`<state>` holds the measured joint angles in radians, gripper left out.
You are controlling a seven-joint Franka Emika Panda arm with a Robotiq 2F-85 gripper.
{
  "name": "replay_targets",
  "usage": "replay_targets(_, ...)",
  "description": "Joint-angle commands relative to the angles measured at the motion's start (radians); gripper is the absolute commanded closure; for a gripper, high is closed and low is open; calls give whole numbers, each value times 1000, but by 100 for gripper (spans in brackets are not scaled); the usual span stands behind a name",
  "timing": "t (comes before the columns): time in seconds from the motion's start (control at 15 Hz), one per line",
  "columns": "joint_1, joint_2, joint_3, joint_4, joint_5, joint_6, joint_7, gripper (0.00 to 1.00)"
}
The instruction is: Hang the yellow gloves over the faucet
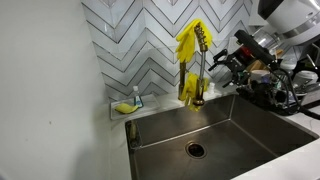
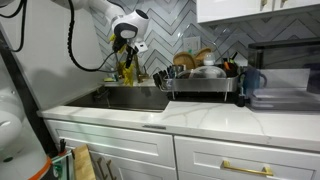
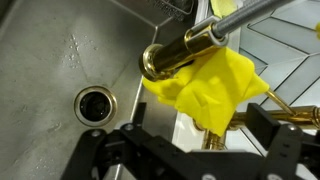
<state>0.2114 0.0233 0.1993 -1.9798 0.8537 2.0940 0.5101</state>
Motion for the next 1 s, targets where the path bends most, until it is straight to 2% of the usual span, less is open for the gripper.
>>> replay_targets(0.0,1,54,4,54,13,-37,51,0)
replay_targets(0.33,10,117,5,113,14,-38,100,2)
replay_targets(0.47,13,139,4,133,8,-38,118,17)
replay_targets(0.53,14,149,3,141,6,-41,125,30)
replay_targets(0.93,19,185,3,171,10,-45,148,77)
